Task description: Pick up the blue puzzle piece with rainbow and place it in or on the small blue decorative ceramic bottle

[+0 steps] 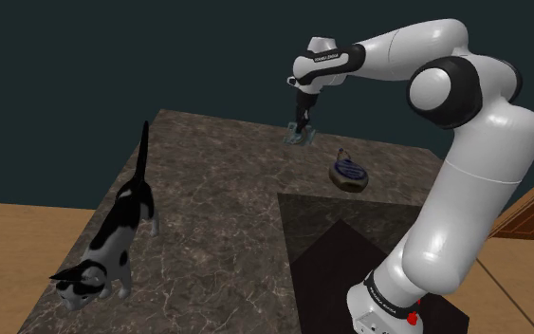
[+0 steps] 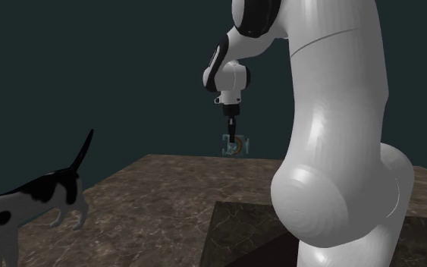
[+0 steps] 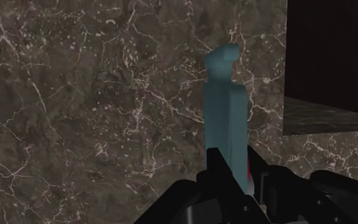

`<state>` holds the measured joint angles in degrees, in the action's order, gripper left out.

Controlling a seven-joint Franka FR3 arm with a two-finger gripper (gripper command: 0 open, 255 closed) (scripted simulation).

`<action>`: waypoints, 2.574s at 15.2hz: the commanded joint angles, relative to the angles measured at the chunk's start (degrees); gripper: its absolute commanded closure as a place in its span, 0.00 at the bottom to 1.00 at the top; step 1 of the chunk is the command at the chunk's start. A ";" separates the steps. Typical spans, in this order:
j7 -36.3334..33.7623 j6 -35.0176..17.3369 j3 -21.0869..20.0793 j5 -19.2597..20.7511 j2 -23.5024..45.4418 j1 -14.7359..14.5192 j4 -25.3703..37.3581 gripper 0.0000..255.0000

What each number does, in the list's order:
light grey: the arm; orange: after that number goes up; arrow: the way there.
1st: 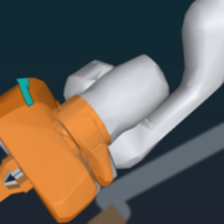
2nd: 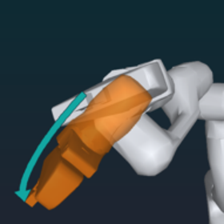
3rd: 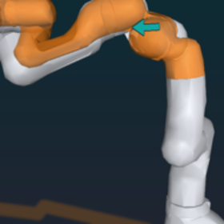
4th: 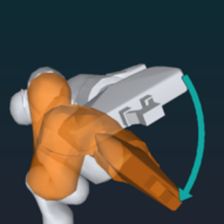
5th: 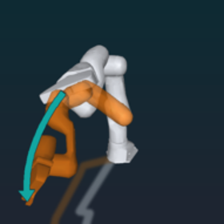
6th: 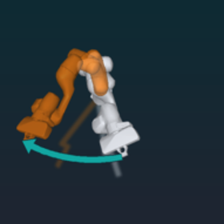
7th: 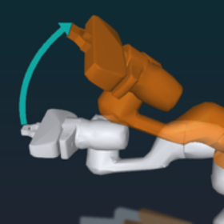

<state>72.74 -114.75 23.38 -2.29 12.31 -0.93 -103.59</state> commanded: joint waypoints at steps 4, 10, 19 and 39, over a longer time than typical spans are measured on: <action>-0.20 3.57 0.12 0.48 -1.03 -0.09 2.60 1.00; -0.29 7.97 0.23 0.82 -1.81 -0.11 6.28 1.00; 5.81 9.60 3.26 2.62 -6.80 3.23 3.52 1.00; 27.86 9.86 13.74 2.90 -9.12 14.82 2.43 1.00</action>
<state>100.36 -104.38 37.04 0.60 3.21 13.80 -100.63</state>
